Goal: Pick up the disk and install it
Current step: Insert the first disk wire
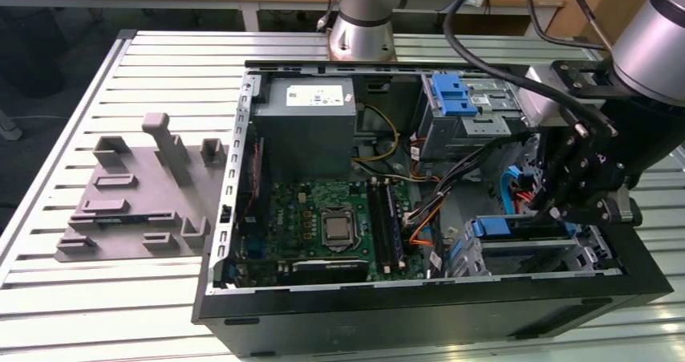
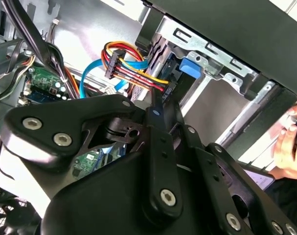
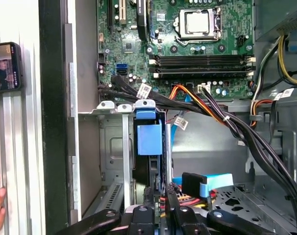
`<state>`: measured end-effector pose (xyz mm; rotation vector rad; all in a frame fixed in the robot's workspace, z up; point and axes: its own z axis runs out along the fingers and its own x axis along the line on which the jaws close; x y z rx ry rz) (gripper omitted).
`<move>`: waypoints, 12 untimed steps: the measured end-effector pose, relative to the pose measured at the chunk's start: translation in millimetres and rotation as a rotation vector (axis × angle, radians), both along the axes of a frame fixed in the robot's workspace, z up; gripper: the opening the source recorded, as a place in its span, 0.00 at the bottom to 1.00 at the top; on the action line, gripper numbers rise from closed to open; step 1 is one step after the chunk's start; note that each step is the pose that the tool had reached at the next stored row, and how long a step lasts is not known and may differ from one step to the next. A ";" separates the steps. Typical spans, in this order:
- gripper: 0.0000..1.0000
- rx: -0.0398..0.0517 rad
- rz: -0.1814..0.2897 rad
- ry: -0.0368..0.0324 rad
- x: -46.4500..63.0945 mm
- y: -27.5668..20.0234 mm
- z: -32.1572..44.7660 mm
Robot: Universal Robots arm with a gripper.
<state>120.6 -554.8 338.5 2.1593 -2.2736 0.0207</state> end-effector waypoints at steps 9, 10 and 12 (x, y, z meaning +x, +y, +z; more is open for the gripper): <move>0.11 0.0001 0.000 0.0009 0.0 0.1 5.2; 0.11 0.0000 0.000 0.0009 0.0 0.1 5.2; 0.11 0.0001 0.000 0.0009 0.0 0.1 5.3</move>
